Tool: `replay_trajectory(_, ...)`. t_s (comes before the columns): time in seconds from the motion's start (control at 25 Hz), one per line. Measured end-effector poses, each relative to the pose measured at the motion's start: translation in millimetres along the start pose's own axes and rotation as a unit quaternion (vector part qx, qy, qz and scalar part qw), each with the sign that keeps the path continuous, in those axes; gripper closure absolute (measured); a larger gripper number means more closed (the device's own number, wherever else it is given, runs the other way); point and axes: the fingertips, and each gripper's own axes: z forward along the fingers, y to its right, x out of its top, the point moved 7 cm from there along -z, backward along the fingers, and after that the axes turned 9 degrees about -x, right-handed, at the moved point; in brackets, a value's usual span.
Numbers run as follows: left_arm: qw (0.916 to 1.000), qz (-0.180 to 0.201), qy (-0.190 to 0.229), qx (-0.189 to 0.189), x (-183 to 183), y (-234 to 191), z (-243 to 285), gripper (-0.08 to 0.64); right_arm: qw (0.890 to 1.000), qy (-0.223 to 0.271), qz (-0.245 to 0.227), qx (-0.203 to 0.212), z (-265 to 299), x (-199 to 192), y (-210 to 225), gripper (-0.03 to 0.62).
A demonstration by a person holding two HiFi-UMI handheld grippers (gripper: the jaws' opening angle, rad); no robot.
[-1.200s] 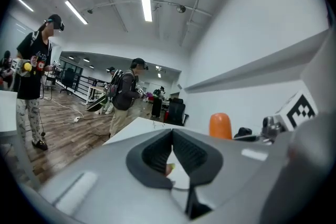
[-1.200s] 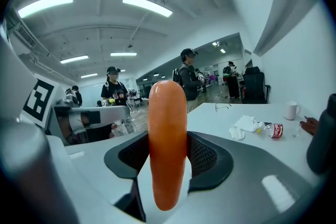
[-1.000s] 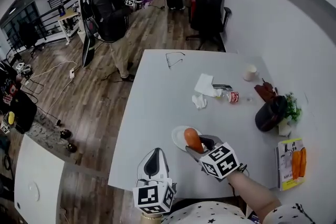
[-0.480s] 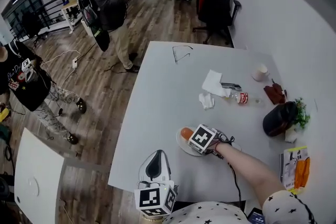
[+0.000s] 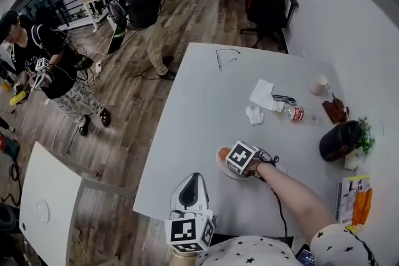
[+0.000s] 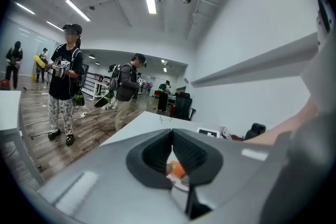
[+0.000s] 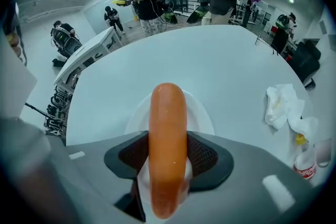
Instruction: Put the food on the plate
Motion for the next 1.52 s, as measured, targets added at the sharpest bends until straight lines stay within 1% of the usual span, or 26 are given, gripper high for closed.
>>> replay_trajectory(0.12, 1.0000, -0.005, 0.001, 0.004, -1.5, 0.2, -3.6, 0.552, 1.000, 0.023, -0.011, -0.007, -1.9, -1.2, -3.8, 0.367)
replay_trajectory(0.16, 1.0000, -0.005, 0.000, 0.003, -1.8, 0.8, -4.2, 0.552, 0.999, 0.039, -0.011, -0.013, -4.3, -1.0, -4.3, 0.339)
replay_trajectory(0.2, 1.0000, -0.005, -0.001, 0.001, -2.0, 1.8, -4.5, 0.552, 0.998, 0.060, -0.005, -0.023, -8.1, -0.6, -3.9, 0.295)
replay_trajectory(0.32, 1.0000, 0.000, -0.004, -0.007, -1.3, 6.5, -5.2, 0.552, 0.990, 0.127, 0.033, -0.055, -32.6, -1.6, -3.1, 0.298)
replay_trajectory(0.4, 0.9999, 0.004, -0.003, -0.013, 0.4, 10.5, -5.7, 0.552, 0.980, 0.180, 0.056, -0.057, -62.8, -1.9, -9.8, 0.306)
replay_trajectory(0.44, 0.9999, 0.007, -0.003, -0.015, 1.3, 12.6, -5.8, 0.552, 0.973, 0.214, 0.070, -0.053, -81.7, -1.5, -15.4, 0.316)
replay_trajectory(0.48, 0.9998, 0.010, -0.003, -0.018, 2.3, 14.4, -5.9, 0.552, 0.963, 0.251, 0.085, -0.045, -102.4, -1.3, -22.1, 0.333)
replay_trajectory(0.56, 0.9996, 0.015, -0.003, -0.022, 3.9, 17.9, -5.5, 0.552, 0.936, 0.328, 0.124, -0.028, -144.6, -3.5, -37.3, 0.396)
replay_trajectory(0.6, 0.9996, 0.016, -0.004, -0.024, 4.3, 19.5, -5.2, 0.552, 0.920, 0.362, 0.147, -0.024, -163.7, -6.6, -44.9, 0.438)
replay_trajectory(0.68, 0.9994, 0.020, -0.006, -0.027, 4.3, 22.8, -4.8, 0.552, 0.888, 0.416, 0.195, -0.029, -192.8, -16.2, -59.7, 0.574)
replay_trajectory(0.72, 0.9994, 0.022, -0.007, -0.027, 3.9, 24.3, -4.7, 0.552, 0.874, 0.434, 0.217, -0.034, -202.0, -21.6, -67.0, 0.592)
replay_trajectory(0.76, 0.9993, 0.023, -0.010, -0.026, 3.3, 25.7, -4.9, 0.552, 0.861, 0.448, 0.237, -0.037, -208.2, -26.3, -74.2, 0.592)
replay_trajectory(0.8, 0.9993, 0.025, -0.012, -0.025, 2.8, 26.8, -5.1, 0.552, 0.852, 0.459, 0.251, -0.038, -212.4, -29.3, -81.1, 0.592)
replay_trajectory(0.84, 0.9993, 0.026, -0.013, -0.025, 2.8, 27.5, -5.3, 0.552, 0.846, 0.467, 0.256, -0.038, -215.3, -30.1, -87.1, 0.592)
replay_trajectory(0.88, 0.9992, 0.028, -0.013, -0.025, 3.2, 27.9, -5.6, 0.552, 0.843, 0.473, 0.253, -0.039, -217.8, -28.7, -91.9, 0.592)
replay_trajectory(1.0, 0.9992, 0.030, -0.012, -0.025, 5.7, 28.1, -8.0, 0.552, 0.844, 0.484, 0.225, -0.045, -224.6, -20.3, -100.2, 0.594)
replay_trajectory(1.04, 0.9991, 0.031, -0.011, -0.025, 7.0, 28.2, -9.0, 0.552, 0.843, 0.487, 0.222, -0.045, -227.1, -18.2, -101.1, 0.594)
replay_trajectory(1.16, 0.9990, 0.035, -0.006, -0.025, 9.4, 30.2, -12.5, 0.552, 0.838, 0.497, 0.221, -0.046, -233.5, -16.6, -103.2, 0.594)
replay_trajectory(1.32, 0.9989, 0.040, -0.005, -0.025, 10.7, 33.0, -15.2, 0.552, 0.838, 0.500, 0.213, -0.046, -235.4, -17.6, -108.2, 0.594)
replay_trajectory(1.52, 0.9986, 0.044, -0.007, -0.030, 11.3, 37.1, -15.9, 0.552, 0.839, 0.497, 0.217, -0.046, -233.8, -19.9, -110.8, 0.594)
